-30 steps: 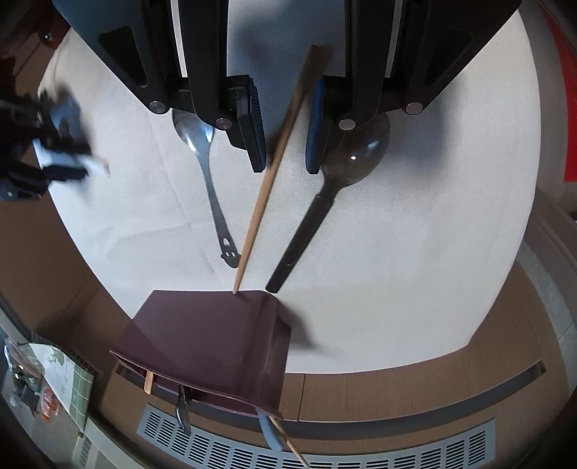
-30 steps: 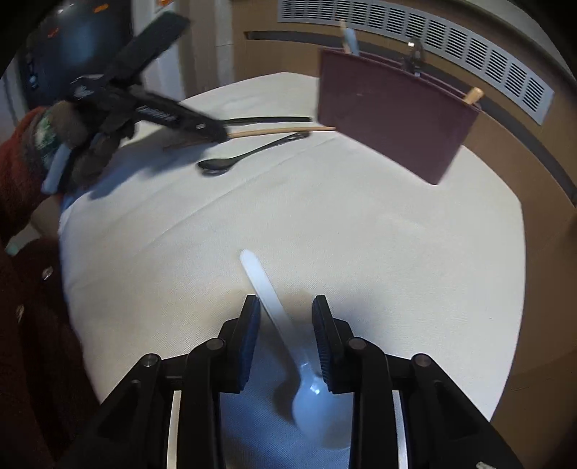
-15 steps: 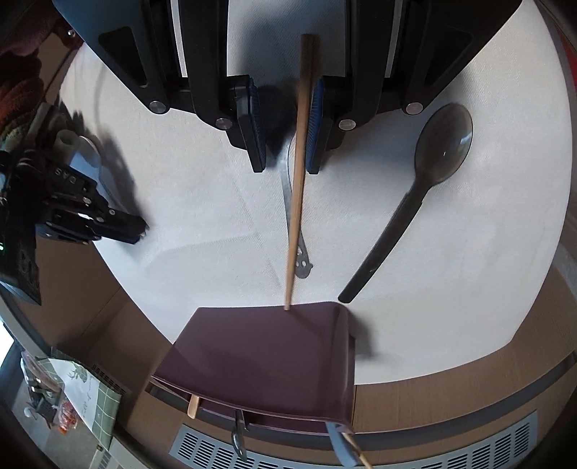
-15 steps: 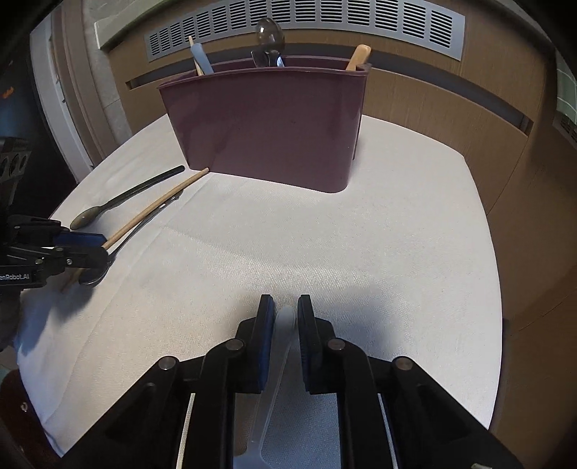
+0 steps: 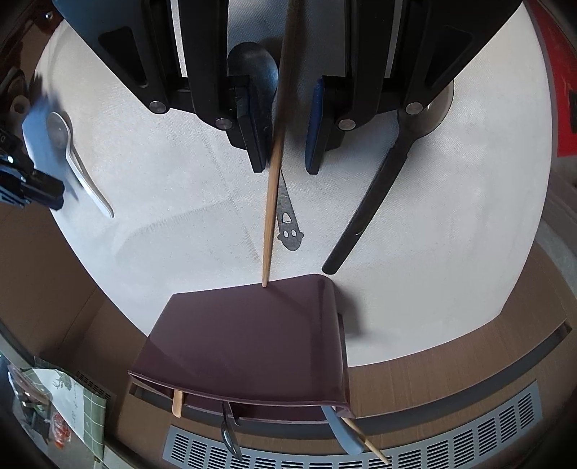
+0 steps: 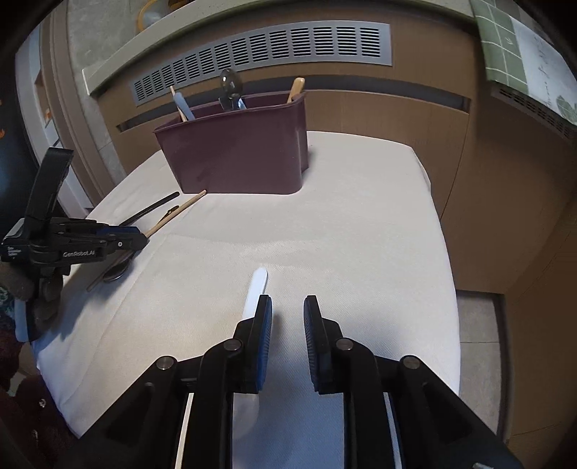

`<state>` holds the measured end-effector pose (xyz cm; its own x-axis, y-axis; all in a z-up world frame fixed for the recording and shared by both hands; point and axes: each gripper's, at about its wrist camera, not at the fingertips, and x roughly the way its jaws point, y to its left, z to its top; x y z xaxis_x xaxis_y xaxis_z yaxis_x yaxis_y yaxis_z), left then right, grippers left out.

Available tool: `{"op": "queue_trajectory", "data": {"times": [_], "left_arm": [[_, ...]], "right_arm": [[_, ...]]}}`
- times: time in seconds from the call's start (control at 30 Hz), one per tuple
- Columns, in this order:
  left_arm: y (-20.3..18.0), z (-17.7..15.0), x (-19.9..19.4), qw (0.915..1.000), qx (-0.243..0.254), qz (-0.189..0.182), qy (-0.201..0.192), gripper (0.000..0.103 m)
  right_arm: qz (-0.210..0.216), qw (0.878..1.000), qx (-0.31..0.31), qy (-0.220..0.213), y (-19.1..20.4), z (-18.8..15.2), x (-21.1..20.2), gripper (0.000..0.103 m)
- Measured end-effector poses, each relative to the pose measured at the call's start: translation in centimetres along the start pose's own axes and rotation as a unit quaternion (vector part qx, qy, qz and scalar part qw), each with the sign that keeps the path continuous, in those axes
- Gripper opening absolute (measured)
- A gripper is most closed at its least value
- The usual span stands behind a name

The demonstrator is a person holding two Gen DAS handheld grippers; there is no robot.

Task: Organize utensils
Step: 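Grasp the white plastic spoon by its handle with the right gripper, then grasp a wooden chopstick with the left gripper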

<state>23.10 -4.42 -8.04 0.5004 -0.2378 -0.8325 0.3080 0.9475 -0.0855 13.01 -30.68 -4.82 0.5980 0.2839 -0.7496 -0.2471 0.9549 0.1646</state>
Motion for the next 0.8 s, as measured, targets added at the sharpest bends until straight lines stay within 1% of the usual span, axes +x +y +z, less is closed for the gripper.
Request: {"op": "queue_trajectory", "data": {"times": [0.17,0.2,0.27,0.37,0.5,0.6,0.7,0.8], "left_arm": [[0.6,-0.3,-0.3,0.9999,-0.006,0.01,0.002,0.024],[0.8,-0.4,-0.4,0.9999,-0.008,0.009,0.003,0.024],[1.3,-0.6,-0.6,0.9999,-0.015,0.003,0.006,0.024],[1.6,-0.7,-0.8,0.9997,-0.021,-0.006,0.009,0.024],[1.5,-0.5,-0.8,0.9993,-0.025,-0.022,0.017,0.024],[0.7,0.1,-1.0,0.9987,-0.019,-0.044,0.017,0.024],[-0.3,1.1,-1.1,0.9994,0.006,-0.034,0.003,0.023],[-0.6,2.2,-0.4,0.9997,0.02,-0.016,0.006,0.022]], "right_arm": [[0.049,0.998,0.034,0.034,-0.1,-0.6,2.0,0.021],[0.053,0.998,0.035,0.029,0.2,-0.6,2.1,0.021],[0.064,0.997,0.031,0.035,0.9,-0.1,2.5,0.021],[0.058,0.997,0.012,0.046,2.1,0.3,3.5,0.021],[0.04,0.998,-0.022,0.044,3.7,0.6,4.0,0.021],[0.034,0.998,-0.031,0.044,4.3,0.9,4.3,0.021],[0.035,0.998,-0.03,0.044,4.1,1.0,4.5,0.021],[0.033,0.998,-0.033,0.041,4.2,0.8,4.4,0.021]]}}
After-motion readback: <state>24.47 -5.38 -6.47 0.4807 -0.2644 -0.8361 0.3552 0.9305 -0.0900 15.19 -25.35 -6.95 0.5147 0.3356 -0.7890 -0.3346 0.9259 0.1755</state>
